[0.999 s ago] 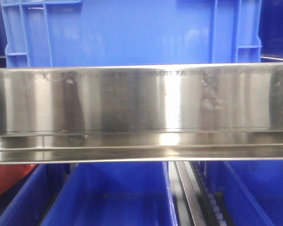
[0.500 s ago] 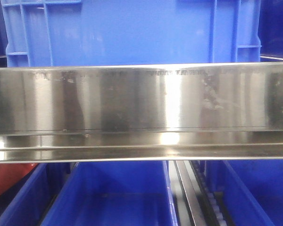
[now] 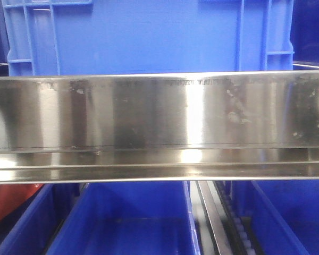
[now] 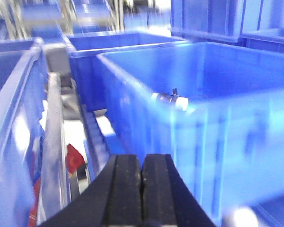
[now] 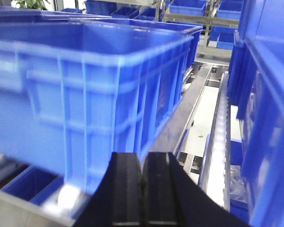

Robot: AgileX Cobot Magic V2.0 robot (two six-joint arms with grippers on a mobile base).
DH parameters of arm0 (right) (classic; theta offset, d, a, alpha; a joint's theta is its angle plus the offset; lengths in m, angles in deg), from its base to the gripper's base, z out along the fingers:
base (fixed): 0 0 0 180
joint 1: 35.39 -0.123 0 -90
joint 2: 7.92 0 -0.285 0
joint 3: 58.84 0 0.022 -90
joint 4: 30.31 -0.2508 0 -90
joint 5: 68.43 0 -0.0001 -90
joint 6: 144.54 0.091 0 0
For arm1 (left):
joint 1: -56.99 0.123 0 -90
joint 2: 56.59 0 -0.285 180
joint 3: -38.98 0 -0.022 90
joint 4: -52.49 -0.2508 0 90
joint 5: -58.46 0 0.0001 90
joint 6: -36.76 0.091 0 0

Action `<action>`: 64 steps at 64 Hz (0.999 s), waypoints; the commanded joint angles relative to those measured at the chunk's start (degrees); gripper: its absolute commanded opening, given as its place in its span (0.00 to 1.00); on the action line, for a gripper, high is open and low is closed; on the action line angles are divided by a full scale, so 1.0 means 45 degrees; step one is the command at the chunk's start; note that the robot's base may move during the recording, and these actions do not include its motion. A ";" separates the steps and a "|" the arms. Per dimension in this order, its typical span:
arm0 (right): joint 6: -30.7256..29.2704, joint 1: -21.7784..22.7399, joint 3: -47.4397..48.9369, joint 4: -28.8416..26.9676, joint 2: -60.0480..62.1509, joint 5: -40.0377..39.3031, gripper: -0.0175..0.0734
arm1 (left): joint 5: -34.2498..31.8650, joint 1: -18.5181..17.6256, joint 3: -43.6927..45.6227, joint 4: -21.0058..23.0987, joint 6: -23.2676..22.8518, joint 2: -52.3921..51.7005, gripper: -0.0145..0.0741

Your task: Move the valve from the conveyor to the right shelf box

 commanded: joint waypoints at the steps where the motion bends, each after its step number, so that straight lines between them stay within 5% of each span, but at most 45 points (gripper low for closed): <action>1: 0.0030 0.0077 -0.0740 0.0088 0.0730 -0.0590 0.02 | -0.1061 0.0032 -0.1045 0.0065 -0.0102 -0.0980 0.04; 11: 0.0030 0.0077 -0.1248 0.0088 0.1076 -0.0655 0.02 | -0.1991 0.0032 -0.2069 0.0065 -0.0102 -0.1982 0.04; 64: 0.0030 0.0077 -0.1245 0.0088 0.1076 -0.0654 0.02 | -0.2148 0.0032 -0.2297 0.0065 -0.0102 -0.2123 0.04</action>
